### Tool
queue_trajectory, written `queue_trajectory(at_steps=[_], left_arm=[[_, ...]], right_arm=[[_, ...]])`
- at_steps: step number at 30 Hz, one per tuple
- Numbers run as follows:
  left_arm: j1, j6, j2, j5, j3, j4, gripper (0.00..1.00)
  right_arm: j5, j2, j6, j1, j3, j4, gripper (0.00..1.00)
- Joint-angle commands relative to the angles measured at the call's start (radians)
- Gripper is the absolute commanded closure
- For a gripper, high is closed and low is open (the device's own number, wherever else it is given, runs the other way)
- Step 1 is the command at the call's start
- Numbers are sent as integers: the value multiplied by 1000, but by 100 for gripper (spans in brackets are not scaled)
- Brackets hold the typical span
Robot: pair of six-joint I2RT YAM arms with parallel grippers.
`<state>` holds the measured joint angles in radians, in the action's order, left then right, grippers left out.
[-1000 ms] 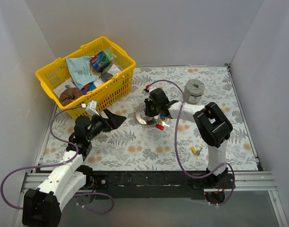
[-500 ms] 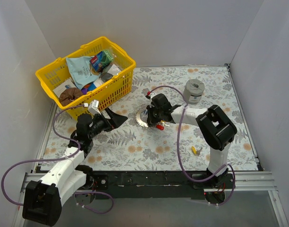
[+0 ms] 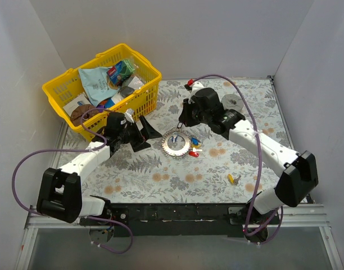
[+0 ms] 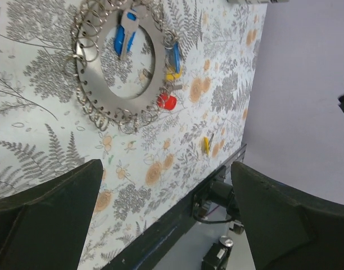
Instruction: Put the keys on the keyring
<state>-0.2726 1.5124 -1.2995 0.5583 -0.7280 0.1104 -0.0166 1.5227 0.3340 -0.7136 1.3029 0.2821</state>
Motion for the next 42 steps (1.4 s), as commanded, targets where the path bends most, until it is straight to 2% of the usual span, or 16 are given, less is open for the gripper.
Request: queue_trajectory(at_steps=[1,2,4,7,9,10,13,17,19,21,22,25,29,33,38,42], left_arm=[[-14,-41,3,95,-150,157,2],[-17,-64,6,92,-227,211,2],[-17,-95,72,71,-249,250,2],[-17,-75,169,40,-223,169,2],[-17,-49,203,35,-136,96,2],[-17,-29,232,25,-87,-2,2],[-11,60,227,-20,45,-156,2],[-36,48,146,-83,26,-117,2],[-63,-39,96,-135,-23,-13,2],[-115,-136,7,-178,-158,92,2],[-135,-158,-18,-204,-209,182,2],[-204,-201,-81,-291,-307,270,2],[-250,-245,-165,-383,-312,284,2],[-272,-316,-294,-544,-384,333,2],[-300,-347,-434,-580,-468,345,2],[-313,-351,-448,-621,-458,322,2]], right_arm=[[87,-104,29,-12,38,139,93],[86,-142,34,-18,56,207,93],[49,-188,43,-38,59,270,93],[-9,-283,51,-38,12,331,93],[-54,-376,51,-38,-95,283,92],[-77,-410,48,-40,-137,264,92],[-238,-545,72,-38,-324,194,92],[-322,-644,100,-38,-470,68,92],[-309,-619,80,-38,-469,39,92],[-290,-547,62,-38,-442,38,92],[-293,-521,53,-38,-430,39,92],[-286,-444,59,-27,-404,8,94],[-148,-392,56,46,-415,-96,94],[-28,-288,53,131,-369,-77,93],[48,-153,56,163,-375,-119,90],[95,-96,77,163,-363,-130,84]])
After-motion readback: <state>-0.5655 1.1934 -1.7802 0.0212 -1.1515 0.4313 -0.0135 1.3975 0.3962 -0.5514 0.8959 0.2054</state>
